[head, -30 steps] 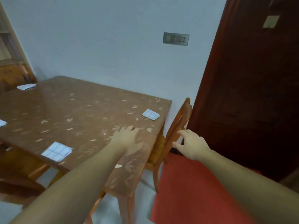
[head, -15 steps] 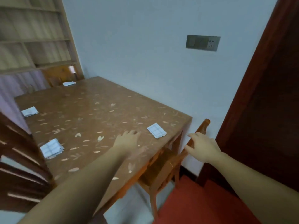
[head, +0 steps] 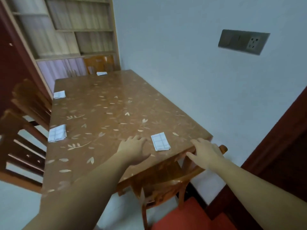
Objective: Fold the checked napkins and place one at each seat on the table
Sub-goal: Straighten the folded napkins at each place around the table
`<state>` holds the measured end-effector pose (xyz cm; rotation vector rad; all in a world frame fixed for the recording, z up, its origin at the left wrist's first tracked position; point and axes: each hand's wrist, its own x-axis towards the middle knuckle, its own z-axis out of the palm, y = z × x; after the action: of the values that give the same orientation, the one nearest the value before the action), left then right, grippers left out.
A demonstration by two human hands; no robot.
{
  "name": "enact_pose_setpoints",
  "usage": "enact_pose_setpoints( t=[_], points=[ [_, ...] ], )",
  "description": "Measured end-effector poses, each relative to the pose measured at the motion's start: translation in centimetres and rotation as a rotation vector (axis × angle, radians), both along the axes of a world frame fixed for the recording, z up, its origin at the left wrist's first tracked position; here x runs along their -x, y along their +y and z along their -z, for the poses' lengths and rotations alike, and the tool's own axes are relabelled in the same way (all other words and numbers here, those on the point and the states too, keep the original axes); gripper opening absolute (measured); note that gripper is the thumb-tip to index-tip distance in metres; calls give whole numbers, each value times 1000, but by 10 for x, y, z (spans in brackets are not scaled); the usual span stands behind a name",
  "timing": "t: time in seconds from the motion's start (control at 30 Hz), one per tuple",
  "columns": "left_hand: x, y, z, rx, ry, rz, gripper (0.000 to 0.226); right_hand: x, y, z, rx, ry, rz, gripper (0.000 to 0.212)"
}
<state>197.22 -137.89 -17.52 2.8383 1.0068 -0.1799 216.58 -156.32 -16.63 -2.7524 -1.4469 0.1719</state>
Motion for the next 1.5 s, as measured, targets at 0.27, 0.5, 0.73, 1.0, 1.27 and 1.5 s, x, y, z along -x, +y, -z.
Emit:
enact_pose_setpoints(
  t=[0.27, 0.5, 0.73, 1.0, 1.27, 1.5],
  points=[
    [-64, 31, 54, 127, 48, -102, 70, -79, 58, 45, 88, 69, -94, 59],
    [-101, 50, 92, 204, 104, -236, 62, -114, 121, 108, 151, 192, -265, 52],
    [-136, 58, 125, 246, 189, -318, 61, -121, 170, 155, 48, 246, -436, 40],
    [-151, 62, 153, 285, 233, -243, 65, -123, 186, 187, 32, 240, -580, 40],
    [-150, 72, 163, 225, 86, -264, 51, -135, 193, 202, -75, 264, -756, 20],
    [-161, 81, 171, 254, 21, -280, 50, -176, 196, 202, -100, 292, -831, 18]
  ],
)
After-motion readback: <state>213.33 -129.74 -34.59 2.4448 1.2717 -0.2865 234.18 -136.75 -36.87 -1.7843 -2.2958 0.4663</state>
